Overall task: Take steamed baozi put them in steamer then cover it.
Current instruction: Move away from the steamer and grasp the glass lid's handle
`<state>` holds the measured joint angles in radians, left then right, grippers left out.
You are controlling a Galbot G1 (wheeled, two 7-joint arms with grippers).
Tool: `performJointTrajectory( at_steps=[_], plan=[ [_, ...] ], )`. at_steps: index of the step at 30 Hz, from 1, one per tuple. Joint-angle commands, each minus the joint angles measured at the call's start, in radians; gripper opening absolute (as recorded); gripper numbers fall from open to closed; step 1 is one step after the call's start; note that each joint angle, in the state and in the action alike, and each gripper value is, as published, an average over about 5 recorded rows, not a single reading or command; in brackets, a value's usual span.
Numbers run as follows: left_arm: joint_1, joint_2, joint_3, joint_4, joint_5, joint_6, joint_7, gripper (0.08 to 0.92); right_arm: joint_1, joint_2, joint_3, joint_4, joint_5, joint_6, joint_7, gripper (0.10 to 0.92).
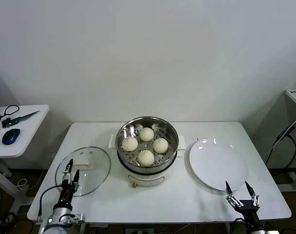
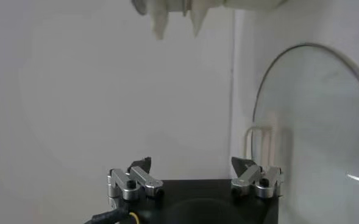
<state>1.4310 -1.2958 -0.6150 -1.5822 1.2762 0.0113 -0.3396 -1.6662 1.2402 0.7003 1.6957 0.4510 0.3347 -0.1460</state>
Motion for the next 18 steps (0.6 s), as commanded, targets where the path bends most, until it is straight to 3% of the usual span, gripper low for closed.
performJointTrajectory(
  at_steps=[1, 18],
  plan=[
    [-0.056, 0.005, 0.009, 0.074, 0.060, 0.005, -0.008, 0.823, -0.061, 0.038, 0.020, 0.041, -0.008, 0.015, 0.003, 0.823],
    [-0.218, -0.012, 0.025, 0.270, 0.096, 0.041, -0.002, 0.819, -0.089, 0.068, 0.040, 0.077, -0.010, 0.029, 0.011, 0.823]
  ],
)
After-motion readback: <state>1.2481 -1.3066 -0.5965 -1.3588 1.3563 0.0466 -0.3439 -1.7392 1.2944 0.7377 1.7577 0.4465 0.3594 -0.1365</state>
